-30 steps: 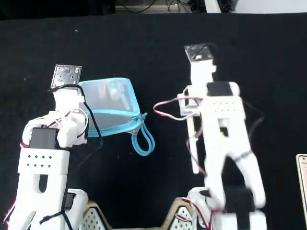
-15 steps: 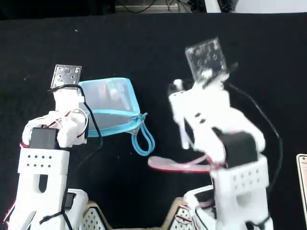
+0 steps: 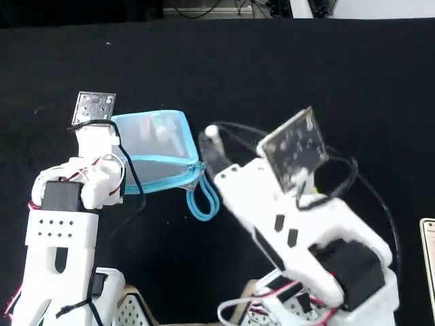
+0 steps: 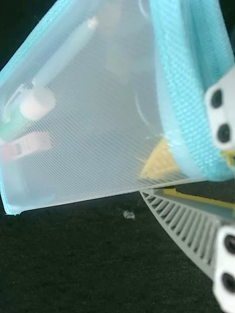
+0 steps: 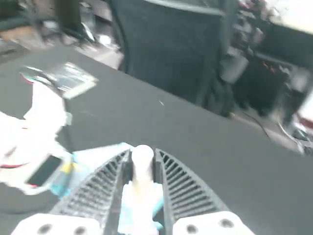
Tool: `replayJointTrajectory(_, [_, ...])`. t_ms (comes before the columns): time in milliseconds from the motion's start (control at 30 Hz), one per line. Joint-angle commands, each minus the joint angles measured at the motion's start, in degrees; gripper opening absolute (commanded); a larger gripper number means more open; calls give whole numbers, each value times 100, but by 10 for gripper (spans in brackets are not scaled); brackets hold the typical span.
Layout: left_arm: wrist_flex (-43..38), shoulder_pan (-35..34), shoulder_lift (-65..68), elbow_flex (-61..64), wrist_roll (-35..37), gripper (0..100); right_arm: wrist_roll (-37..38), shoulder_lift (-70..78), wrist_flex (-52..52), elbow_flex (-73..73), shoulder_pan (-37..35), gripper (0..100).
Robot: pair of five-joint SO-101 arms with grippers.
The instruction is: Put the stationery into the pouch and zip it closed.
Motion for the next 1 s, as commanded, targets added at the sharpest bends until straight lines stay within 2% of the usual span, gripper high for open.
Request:
replayJointTrajectory(0, [114, 31, 35, -22, -18, 30, -26, -145, -316, -277, -721, 11])
replayJointTrajectory(267, [114, 31, 35, -22, -18, 30, -26, -127, -958, -224, -1319, 11])
replayJointTrajectory(967, [114, 31, 35, -22, -18, 30, -26, -180, -3121, 1455, -1301, 11])
